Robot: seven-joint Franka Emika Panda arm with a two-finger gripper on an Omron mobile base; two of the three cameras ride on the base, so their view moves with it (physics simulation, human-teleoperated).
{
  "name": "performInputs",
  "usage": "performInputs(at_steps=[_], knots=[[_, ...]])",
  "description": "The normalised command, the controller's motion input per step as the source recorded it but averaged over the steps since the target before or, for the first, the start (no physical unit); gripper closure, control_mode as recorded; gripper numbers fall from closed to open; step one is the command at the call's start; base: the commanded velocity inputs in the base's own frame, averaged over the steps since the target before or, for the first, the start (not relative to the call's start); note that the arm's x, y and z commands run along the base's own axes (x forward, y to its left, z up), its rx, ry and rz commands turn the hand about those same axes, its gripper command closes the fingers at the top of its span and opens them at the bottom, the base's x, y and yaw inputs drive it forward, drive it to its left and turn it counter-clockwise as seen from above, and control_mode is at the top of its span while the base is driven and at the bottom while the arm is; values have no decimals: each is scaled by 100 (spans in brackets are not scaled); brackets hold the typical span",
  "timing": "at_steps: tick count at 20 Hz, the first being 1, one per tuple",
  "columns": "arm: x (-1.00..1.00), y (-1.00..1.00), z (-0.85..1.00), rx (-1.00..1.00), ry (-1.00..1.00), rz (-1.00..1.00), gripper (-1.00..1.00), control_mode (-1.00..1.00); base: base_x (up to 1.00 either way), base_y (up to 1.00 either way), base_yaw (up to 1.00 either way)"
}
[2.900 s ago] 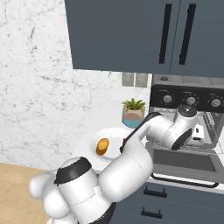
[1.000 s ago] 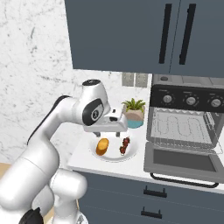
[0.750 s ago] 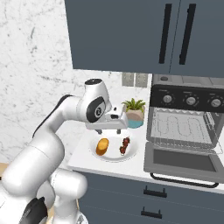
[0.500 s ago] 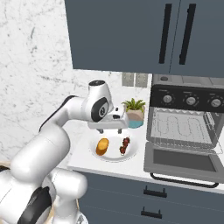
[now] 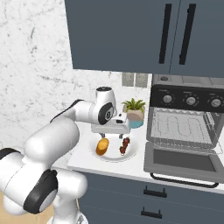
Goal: Pick up the kebab skewer and baguette bread, and place them inside the toaster oven. Close the toaster oven door and start by setting the timer.
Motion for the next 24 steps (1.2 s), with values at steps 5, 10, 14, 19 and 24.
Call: performInputs(at_steps=[5, 10, 14, 19, 24], knots=[[12, -12, -30, 0, 4, 0, -100, -100, 0, 0, 0], [7, -12, -27, 0, 1, 0, -100, -100, 0, 0, 0], [0, 20, -11, 0, 6, 0, -100, -100, 0, 0, 0], [-3, 80, 0, 0, 13, 6, -100, -100, 0, 0, 0], [1, 57, -12, 1, 6, 8, -100, -100, 0, 0, 0]])
